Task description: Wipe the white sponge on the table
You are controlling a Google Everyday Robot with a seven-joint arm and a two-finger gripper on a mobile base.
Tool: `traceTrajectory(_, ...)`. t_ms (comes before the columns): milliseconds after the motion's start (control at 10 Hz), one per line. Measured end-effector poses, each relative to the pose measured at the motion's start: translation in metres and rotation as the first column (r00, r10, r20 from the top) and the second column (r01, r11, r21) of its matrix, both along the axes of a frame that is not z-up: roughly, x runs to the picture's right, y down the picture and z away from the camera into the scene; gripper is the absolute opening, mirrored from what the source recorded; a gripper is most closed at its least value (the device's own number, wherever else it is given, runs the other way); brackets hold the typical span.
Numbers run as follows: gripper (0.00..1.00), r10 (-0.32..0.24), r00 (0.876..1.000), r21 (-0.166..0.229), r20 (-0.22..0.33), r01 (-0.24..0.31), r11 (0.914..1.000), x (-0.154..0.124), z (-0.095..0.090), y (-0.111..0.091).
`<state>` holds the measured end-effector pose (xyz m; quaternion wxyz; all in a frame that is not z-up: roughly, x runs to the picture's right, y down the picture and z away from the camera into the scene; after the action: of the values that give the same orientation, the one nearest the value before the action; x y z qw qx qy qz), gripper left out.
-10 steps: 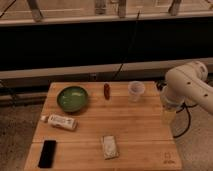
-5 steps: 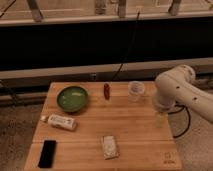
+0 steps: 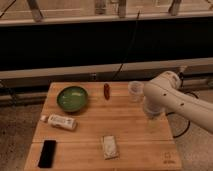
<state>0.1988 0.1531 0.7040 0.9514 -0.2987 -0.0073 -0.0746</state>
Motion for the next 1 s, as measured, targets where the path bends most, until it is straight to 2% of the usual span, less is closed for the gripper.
traceTrajectory(200,0.80,-0.045,0.999,-0.002,0.030,0.045,0.9990,-0.021,0.006,0.009)
traceTrajectory(500,0.80,-0.104,0.992,-0.002,0.070,0.104,0.9945,-0.034,0.012,0.018)
traceTrajectory(700,0.80,-0.156,0.980,-0.003,0.119,0.158,0.9874,-0.060,0.018,0.027)
traceTrajectory(1000,0.80,-0.210,0.963,-0.009,0.170,0.214,0.9767,-0.076,0.023,0.036)
